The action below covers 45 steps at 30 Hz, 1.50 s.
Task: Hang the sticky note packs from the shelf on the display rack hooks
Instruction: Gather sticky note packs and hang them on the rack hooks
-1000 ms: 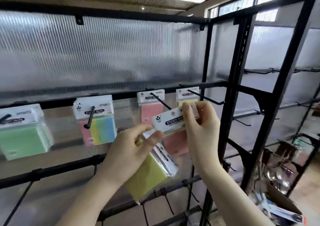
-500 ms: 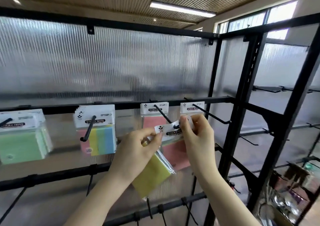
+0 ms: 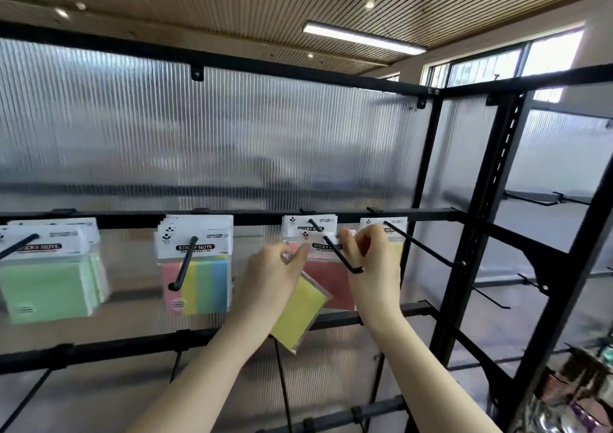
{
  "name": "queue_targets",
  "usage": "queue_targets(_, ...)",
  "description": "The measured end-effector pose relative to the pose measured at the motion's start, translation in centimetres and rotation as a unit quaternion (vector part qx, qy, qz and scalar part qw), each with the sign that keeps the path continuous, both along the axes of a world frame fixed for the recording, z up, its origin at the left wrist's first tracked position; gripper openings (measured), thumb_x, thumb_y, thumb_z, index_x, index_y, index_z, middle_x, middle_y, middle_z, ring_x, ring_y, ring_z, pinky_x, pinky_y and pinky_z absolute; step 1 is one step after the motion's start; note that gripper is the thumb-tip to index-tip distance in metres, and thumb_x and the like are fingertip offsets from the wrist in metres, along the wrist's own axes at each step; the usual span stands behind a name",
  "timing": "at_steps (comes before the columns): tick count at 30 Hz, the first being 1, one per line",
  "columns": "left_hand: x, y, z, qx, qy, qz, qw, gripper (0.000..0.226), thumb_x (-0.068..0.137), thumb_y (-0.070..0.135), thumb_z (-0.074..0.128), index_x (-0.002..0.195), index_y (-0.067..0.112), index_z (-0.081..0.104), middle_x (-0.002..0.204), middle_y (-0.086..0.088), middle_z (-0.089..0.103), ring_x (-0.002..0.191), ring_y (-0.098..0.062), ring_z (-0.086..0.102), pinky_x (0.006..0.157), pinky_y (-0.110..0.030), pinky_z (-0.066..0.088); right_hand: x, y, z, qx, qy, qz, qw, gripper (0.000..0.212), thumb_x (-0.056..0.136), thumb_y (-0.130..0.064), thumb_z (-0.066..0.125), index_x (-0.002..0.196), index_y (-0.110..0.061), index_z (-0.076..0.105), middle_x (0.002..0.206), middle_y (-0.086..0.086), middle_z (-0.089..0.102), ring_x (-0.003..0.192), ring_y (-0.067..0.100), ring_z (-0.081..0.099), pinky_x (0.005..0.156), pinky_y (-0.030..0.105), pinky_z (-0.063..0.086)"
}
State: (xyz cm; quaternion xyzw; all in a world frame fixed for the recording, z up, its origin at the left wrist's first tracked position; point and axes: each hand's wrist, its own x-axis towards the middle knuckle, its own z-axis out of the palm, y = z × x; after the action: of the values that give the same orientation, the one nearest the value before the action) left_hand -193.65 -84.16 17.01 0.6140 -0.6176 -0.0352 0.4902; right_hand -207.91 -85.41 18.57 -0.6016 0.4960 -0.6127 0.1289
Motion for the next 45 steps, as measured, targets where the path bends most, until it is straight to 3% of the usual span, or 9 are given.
queue_targets(3, 0.1, -0.9, -0.5, -0.004, 0.002, 0.02, 1.0, 0.054, 0.091, 0.054, 0.048, 0.051, 0.019, 0.037, 0.036, 0.005, 0.039, 0.035, -0.007, 0.041, 0.036, -0.02, 0.019, 0.2, -1.1, -0.6, 0.003, 0.014, 0.006, 1.0, 0.035, 0.094, -0.041, 0.055, 0.068, -0.023, 0.04, 0.058, -0.009, 0.045, 0.052, 0.003, 0.042, 0.049, 0.019, 0.031)
queue_targets(7, 0.3, -1.4, -1.2, -0.006, 0.013, 0.023, 1.0, 0.055, 0.093, 0.047, 0.05, 0.048, 0.023, 0.03, 0.04, 0.02, 0.045, 0.031, -0.007, 0.034, 0.038, -0.024, 0.013, 0.4, -2.3, -1.6, 0.007, 0.076, -0.006, 0.997, 0.019, 0.095, -0.038, 0.054, 0.091, -0.019, 0.051, 0.092, -0.005, 0.054, 0.079, 0.016, 0.054, 0.066, 0.036, 0.048)
queue_targets(11, 0.1, -1.6, -2.2, 0.026, 0.022, 0.044, 0.998, 0.055, 0.093, 0.046, 0.05, 0.05, 0.019, 0.028, 0.034, 0.002, 0.029, 0.032, -0.008, 0.025, 0.041, -0.027, 0.012, 0.4, -2.4, -2.3, 0.046, 0.118, -0.014, 0.992, 0.022, 0.09, -0.026, 0.062, 0.106, -0.017, 0.051, 0.109, -0.001, 0.053, 0.09, 0.024, 0.057, 0.073, 0.043, 0.05)
queue_targets(16, -1.7, -0.4, -4.2, -0.016, 0.042, -0.029, 0.999, 0.048, 0.089, 0.055, 0.049, 0.057, 0.02, 0.046, 0.045, 0.006, 0.042, 0.042, -0.012, 0.044, 0.042, -0.028, 0.025, -0.5, -1.2, -3.5, 0.064, 0.108, -0.029, 0.992, 0.003, 0.095, -0.024, 0.052, 0.095, -0.022, 0.049, 0.102, -0.005, 0.056, 0.079, 0.017, 0.053, 0.07, 0.036, 0.045)
queue_targets(19, -3.8, 0.4, -4.2, -0.053, 0.064, -0.099, 0.992, 0.051, 0.081, 0.065, 0.044, 0.075, 0.017, 0.06, 0.063, 0.013, 0.058, 0.054, 0.0, 0.055, 0.047, -0.015, 0.034, -2.0, 0.3, -4.0, 0.063, 0.079, -0.002, 0.995, 0.009, 0.097, -0.026, 0.047, 0.092, -0.02, 0.051, 0.09, -0.002, 0.062, 0.072, 0.02, 0.055, 0.068, 0.037, 0.046)
queue_targets(24, -8.0, 1.6, -2.5, -0.101, 0.162, -0.19, 0.963, 0.028, 0.082, 0.054, 0.055, 0.08, 0.026, 0.057, 0.06, 0.019, 0.054, 0.059, 0.006, 0.054, 0.056, -0.007, 0.039, -5.6, 3.9, -4.5, 0.052, -0.02, 0.018, 0.998, 0.017, 0.097, -0.035, 0.047, 0.086, -0.027, 0.057, 0.077, -0.009, 0.066, 0.072, 0.006, 0.062, 0.066, 0.027, 0.051)
queue_targets(31, -12.4, 3.8, -0.5, -0.115, 0.183, -0.317, 0.924, 0.015, 0.089, 0.038, 0.057, 0.083, 0.024, 0.057, 0.073, 0.016, 0.062, 0.061, 0.0, 0.058, 0.055, -0.007, 0.038, -9.9, 7.4, -3.1, -0.003, -0.086, 0.03, 0.996, 0.014, 0.093, -0.011, 0.059, 0.079, -0.008, 0.056, 0.058, -0.009, 0.056, 0.053, -0.001, 0.047, 0.052, 0.011, 0.037)
queue_targets(41, -14.8, 3.8, 2.0, -0.105, 0.2, -0.35, 0.909, 0.032, 0.093, 0.026, 0.058, 0.066, 0.025, 0.041, 0.058, 0.018, 0.049, 0.053, 0.001, 0.043, 0.053, -0.009, 0.034, -12.1, 7.1, -0.4, -0.071, -0.112, -0.006, 0.991, 0.012, 0.09, -0.014, 0.064, 0.084, -0.023, 0.059, 0.069, -0.004, 0.062, 0.065, 0.009, 0.057, 0.063, 0.027, 0.047)
queue_targets(45, -15.1, 2.8, 1.7, -0.081, 0.202, -0.355, 0.909, 0.022, 0.093, 0.029, 0.059, 0.074, 0.02, 0.054, 0.064, 0.002, 0.055, 0.058, -0.007, 0.049, 0.055, -0.013, 0.037, -12.4, 6.2, -0.4, -0.084, -0.1, -0.019, 0.991, 0.009, 0.091, -0.01, 0.062, 0.087, -0.018, 0.06, 0.074, -0.014, 0.065, 0.067, -0.002, 0.058, 0.062, 0.012, 0.045)
